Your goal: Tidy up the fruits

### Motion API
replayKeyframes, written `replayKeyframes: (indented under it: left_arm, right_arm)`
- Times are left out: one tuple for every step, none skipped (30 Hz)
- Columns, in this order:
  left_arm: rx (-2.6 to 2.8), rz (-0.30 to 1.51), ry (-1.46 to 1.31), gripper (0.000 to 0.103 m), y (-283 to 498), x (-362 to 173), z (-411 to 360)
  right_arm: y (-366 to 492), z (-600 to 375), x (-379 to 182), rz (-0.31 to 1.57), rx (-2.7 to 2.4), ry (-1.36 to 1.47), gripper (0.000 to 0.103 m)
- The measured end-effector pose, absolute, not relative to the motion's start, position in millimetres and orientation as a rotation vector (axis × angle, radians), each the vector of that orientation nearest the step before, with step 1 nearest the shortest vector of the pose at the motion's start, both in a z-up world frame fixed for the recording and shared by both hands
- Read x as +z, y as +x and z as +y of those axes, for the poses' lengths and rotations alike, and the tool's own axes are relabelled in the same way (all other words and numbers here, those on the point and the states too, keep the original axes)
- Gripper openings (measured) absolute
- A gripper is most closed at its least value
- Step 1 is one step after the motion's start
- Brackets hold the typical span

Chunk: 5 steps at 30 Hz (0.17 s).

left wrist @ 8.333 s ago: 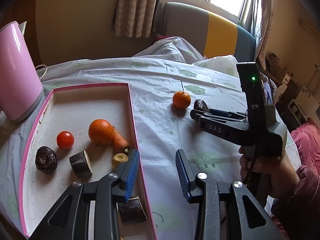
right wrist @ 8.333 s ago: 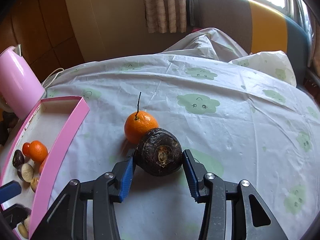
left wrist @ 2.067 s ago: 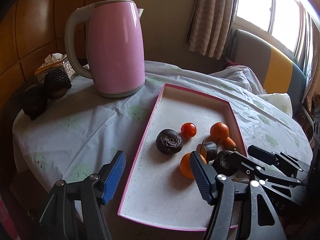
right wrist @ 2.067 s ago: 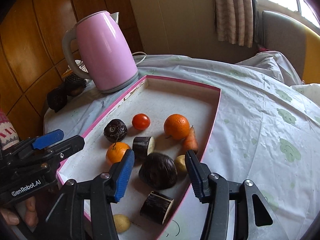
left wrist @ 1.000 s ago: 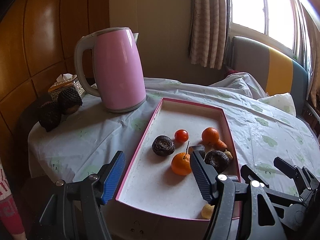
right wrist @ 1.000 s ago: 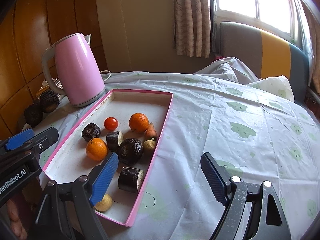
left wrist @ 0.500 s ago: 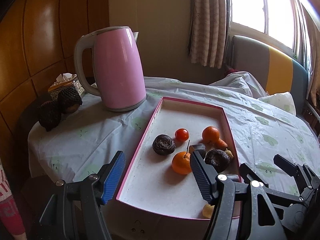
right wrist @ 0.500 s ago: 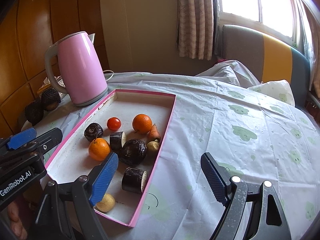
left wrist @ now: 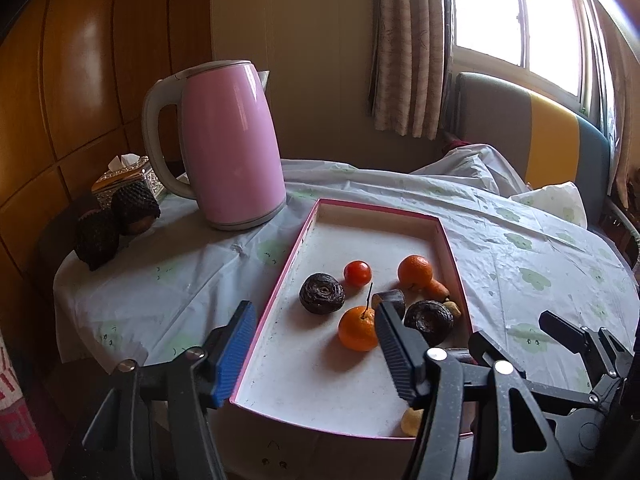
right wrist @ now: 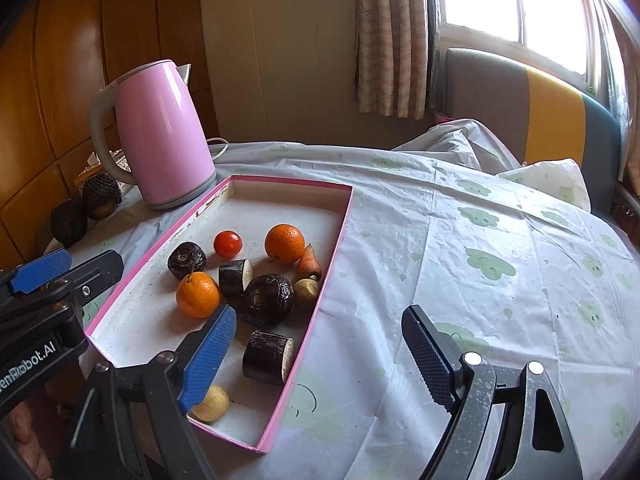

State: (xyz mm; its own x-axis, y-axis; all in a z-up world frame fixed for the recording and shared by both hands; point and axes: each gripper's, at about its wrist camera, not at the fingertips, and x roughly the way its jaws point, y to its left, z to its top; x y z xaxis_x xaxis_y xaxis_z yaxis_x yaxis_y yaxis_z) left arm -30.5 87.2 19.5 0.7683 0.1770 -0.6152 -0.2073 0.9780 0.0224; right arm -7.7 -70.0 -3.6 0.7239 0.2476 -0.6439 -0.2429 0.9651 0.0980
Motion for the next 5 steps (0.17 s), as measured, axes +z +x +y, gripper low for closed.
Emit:
replayKeyframes:
  left_arm:
    - [0.205, 0.653, -0.051, 0.053, -31.2, 20.4, 87.7]
    - [0.202, 0.650, -0.055, 0.053, -31.1, 21.1, 88.3]
    - [0.203, 0.652, -0.059, 0.053, -30.5, 21.3, 89.0]
    - [0.200, 0.656, -0.066, 0.053, -29.5, 21.3, 90.0]
    - [0.195, 0.663, -0.070, 0.053, -28.3, 20.7, 90.3]
  right_arm:
    - [-7.6, -70.1, -4.3, 0.713, 0.271, 0.007, 0.086]
    - [-7.7, -70.7, -4.9, 0.714, 0.272, 0.009, 0.086]
    - [-7.9, -71.3, -5.2, 0.713, 0.272, 0.010, 0.086]
    - [-7.7, -72.6, -5.6, 0.713, 0.270, 0.009, 0.086]
    - [-7.3, -73.9, -5.3, 0.712, 0.266, 0.010, 0.086]
